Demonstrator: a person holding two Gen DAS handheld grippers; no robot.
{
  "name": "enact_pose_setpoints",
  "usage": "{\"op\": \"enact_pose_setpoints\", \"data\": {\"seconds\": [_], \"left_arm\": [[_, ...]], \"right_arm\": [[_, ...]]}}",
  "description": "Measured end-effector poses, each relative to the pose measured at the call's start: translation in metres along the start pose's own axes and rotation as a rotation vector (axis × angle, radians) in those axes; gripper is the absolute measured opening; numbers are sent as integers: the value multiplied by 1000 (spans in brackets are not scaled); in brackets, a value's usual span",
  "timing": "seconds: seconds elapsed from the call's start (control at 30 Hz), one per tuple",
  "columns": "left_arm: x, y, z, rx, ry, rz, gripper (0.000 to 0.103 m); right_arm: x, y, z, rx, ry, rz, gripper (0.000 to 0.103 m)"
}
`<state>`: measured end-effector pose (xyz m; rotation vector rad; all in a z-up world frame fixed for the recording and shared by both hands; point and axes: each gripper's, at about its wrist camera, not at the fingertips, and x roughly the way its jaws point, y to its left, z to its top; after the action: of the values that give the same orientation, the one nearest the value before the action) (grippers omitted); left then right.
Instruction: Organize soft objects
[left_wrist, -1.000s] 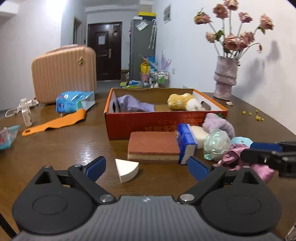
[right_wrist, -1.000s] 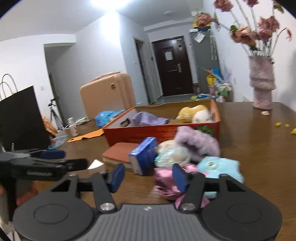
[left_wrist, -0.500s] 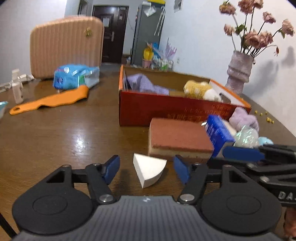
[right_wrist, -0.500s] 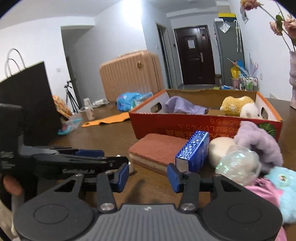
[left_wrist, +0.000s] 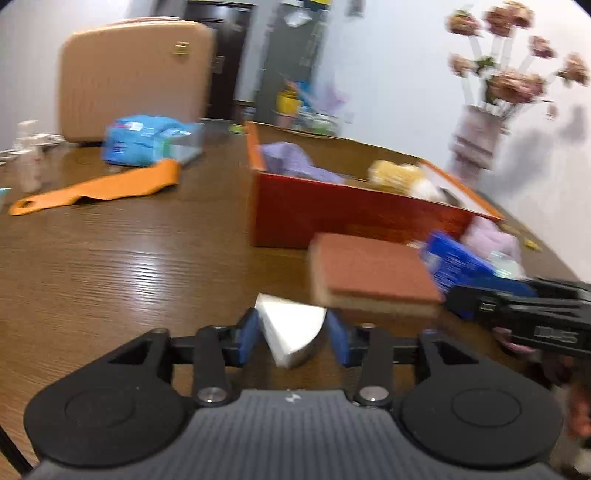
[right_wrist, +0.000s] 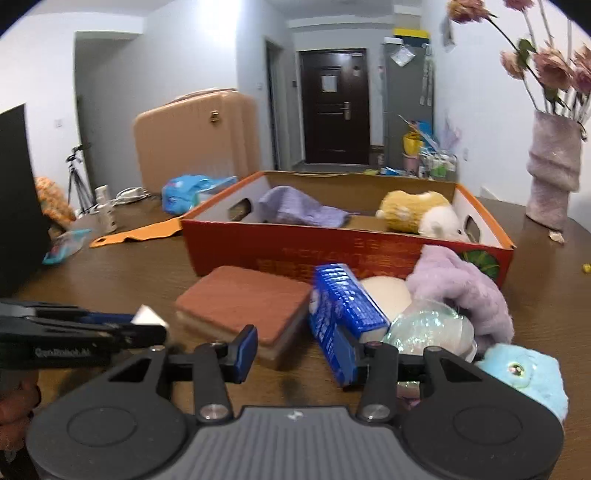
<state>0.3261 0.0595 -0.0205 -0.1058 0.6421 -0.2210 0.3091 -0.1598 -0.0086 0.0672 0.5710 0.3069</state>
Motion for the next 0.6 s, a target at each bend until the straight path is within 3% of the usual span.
{"op": "enact_pose_setpoints", "data": {"seconds": [0.07, 0.17, 0.23, 0.37, 0.47, 0.6], "left_arm": [[-2, 8, 8, -40, -22, -8, 45], [2, 12, 29, -126, -29, -132, 46], [17, 10, 41, -158, 13, -181, 46], [46, 4, 50, -184, 119, -221, 32], [39, 0, 48, -177, 105, -208, 28], [4, -12, 47, -146, 50, -240, 28]], "right_arm": [[2, 4, 3, -7, -6, 33, 47], [18, 5, 5, 40, 14, 68, 46], [30, -2, 7, 113, 33, 85, 46], [44, -16, 8, 260, 50, 146, 45], [36, -17, 8, 279, 32, 143, 39], [3, -15, 12, 248, -27, 162, 39]]}}
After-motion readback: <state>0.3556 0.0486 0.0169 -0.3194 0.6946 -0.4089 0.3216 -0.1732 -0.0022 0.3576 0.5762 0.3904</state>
